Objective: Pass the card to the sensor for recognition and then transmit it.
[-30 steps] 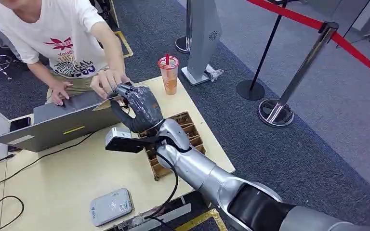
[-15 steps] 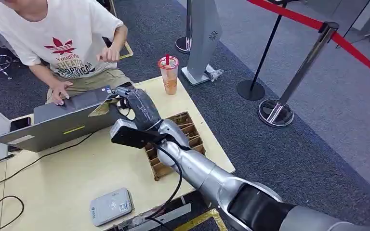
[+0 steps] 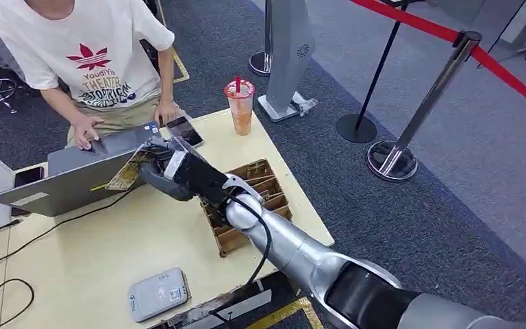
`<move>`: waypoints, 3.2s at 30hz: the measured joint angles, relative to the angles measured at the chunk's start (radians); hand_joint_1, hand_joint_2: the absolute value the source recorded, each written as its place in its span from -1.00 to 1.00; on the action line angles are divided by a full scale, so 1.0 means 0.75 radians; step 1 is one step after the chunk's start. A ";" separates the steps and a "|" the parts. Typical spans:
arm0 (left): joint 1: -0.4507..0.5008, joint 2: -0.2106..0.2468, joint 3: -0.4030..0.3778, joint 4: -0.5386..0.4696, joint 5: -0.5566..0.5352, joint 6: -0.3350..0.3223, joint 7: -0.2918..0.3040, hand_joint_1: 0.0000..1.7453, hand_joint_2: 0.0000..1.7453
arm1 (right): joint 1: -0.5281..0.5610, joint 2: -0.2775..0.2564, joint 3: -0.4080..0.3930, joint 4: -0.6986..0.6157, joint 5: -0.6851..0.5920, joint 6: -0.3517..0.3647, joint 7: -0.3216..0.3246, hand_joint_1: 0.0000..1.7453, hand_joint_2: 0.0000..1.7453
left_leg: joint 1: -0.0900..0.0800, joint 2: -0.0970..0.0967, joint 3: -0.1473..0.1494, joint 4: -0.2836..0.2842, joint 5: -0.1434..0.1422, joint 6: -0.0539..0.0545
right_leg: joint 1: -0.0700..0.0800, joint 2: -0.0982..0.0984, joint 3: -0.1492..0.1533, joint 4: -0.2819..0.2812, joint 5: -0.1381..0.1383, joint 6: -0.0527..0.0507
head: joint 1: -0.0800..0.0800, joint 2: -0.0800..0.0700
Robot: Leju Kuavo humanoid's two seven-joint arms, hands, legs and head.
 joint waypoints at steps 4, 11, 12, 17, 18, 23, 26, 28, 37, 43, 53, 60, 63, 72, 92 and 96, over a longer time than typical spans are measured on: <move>0.000 0.001 0.000 0.000 0.001 -0.003 -0.001 -1.00 -1.00 | 0.021 -0.010 0.053 -0.004 -0.135 0.187 0.062 1.00 1.00 | 0.000 0.000 0.000 0.000 0.000 0.000 | 0.000 0.000 0.000 0.000 0.000 0.000 | 0.001 0.000; 0.000 0.000 0.011 0.000 0.031 -0.001 0.002 -1.00 -1.00 | 0.105 -0.045 0.212 0.029 -0.295 0.350 0.137 1.00 1.00 | 0.000 0.000 0.000 0.000 0.000 0.000 | 0.000 0.000 0.000 0.000 0.000 0.000 | 0.000 0.000; 0.001 0.000 0.011 0.000 0.032 -0.001 0.002 -1.00 -1.00 | 0.121 -0.049 0.237 0.041 -0.303 0.351 0.139 1.00 1.00 | 0.000 0.000 0.000 0.000 0.000 0.000 | 0.000 0.000 0.000 0.000 0.000 0.000 | 0.000 0.000; 0.003 0.000 0.013 0.000 0.034 0.001 0.002 -1.00 -1.00 | 0.169 -0.073 0.317 0.086 -0.306 0.342 0.141 1.00 1.00 | 0.000 0.000 -0.001 0.000 0.000 0.000 | 0.000 0.000 0.000 0.000 0.000 0.000 | 0.000 0.000; 0.003 0.000 0.014 0.000 0.034 0.002 0.002 -1.00 -1.00 | 0.171 -0.077 0.331 0.097 -0.306 0.338 0.141 1.00 1.00 | 0.000 0.000 0.000 0.000 0.000 0.000 | 0.000 0.000 0.000 0.000 0.000 0.000 | 0.001 0.000; 0.003 0.000 0.016 0.000 0.034 0.008 0.005 -1.00 -1.00 | 0.182 -0.091 0.397 0.171 -0.303 0.300 0.138 1.00 1.00 | 0.000 0.000 0.000 0.000 0.000 0.000 | 0.000 0.000 0.000 0.000 0.000 0.000 | 0.001 0.000; 0.003 -0.001 0.016 0.000 0.028 0.015 0.012 -1.00 -1.00 | 0.182 -0.092 0.416 0.217 -0.304 0.263 0.131 1.00 1.00 | 0.000 0.000 -0.001 0.000 0.000 0.000 | 0.000 0.000 0.000 0.000 0.000 0.000 | 0.000 0.000; 0.003 -0.001 0.016 0.000 0.025 0.015 0.013 -1.00 -1.00 | 0.179 -0.092 0.419 0.237 -0.303 0.244 0.129 1.00 1.00 | 0.000 0.000 -0.001 0.000 0.000 0.000 | 0.000 0.000 0.000 0.000 0.000 0.000 | 0.000 0.000; 0.003 -0.003 0.016 0.000 0.008 0.017 0.014 -1.00 -1.00 | 0.147 -0.073 0.423 0.336 -0.300 0.184 0.127 1.00 1.00 | 0.000 0.000 -0.001 0.000 0.000 0.000 | 0.000 0.000 0.000 0.000 0.000 0.000 | 0.001 0.000; 0.003 -0.003 0.016 0.000 -0.001 0.015 0.014 -1.00 -1.00 | 0.115 -0.051 0.423 0.399 -0.299 0.164 0.126 1.00 1.00 | 0.000 0.000 -0.001 0.000 0.000 0.000 | 0.000 0.000 0.000 0.000 0.000 0.000 | 0.000 0.000; 0.002 -0.002 0.016 0.000 -0.004 0.015 0.016 -1.00 -1.00 | 0.075 -0.006 0.423 0.529 -0.283 0.122 0.123 1.00 1.00 | 0.000 0.000 -0.001 0.000 0.000 0.000 | 0.000 0.000 0.000 0.000 0.000 0.000 | 0.000 0.000; 0.002 -0.002 0.016 0.000 0.004 0.016 0.017 -1.00 -1.00 | 0.058 0.040 0.423 0.629 -0.274 0.137 0.124 1.00 1.00 | 0.000 0.000 -0.001 0.000 0.000 0.000 | 0.000 0.000 0.000 0.000 0.000 0.000 | 0.000 0.000; 0.002 0.000 0.016 0.000 0.004 0.016 0.017 -1.00 -1.00 | 0.046 0.054 0.423 0.673 -0.268 0.158 0.140 1.00 1.00 | 0.000 0.000 -0.001 0.000 0.000 0.000 | 0.000 0.000 0.000 0.000 0.000 0.000 | 0.001 0.000; 0.003 0.000 0.016 0.000 0.004 0.016 0.027 -1.00 -1.00 | 0.011 0.068 0.443 0.781 -0.174 0.144 0.185 1.00 1.00 | 0.000 0.000 -0.001 0.000 0.000 0.000 | 0.000 0.000 0.000 0.000 0.000 0.000 | 0.001 0.000; 0.003 0.000 0.016 0.000 0.009 0.017 0.028 -1.00 -1.00 | -0.029 0.069 0.474 0.859 -0.139 0.155 0.201 1.00 1.00 | 0.000 0.000 0.000 0.000 0.000 0.000 | 0.000 0.000 0.000 0.000 0.000 0.000 | 0.000 0.000; 0.003 0.000 0.016 0.000 0.009 0.019 0.028 -1.00 -1.00 | -0.031 0.070 0.474 0.866 -0.139 0.151 0.201 1.00 1.00 | 0.000 0.000 0.000 0.000 0.000 0.000 | 0.000 0.000 0.000 0.000 0.000 0.000 | 0.001 0.000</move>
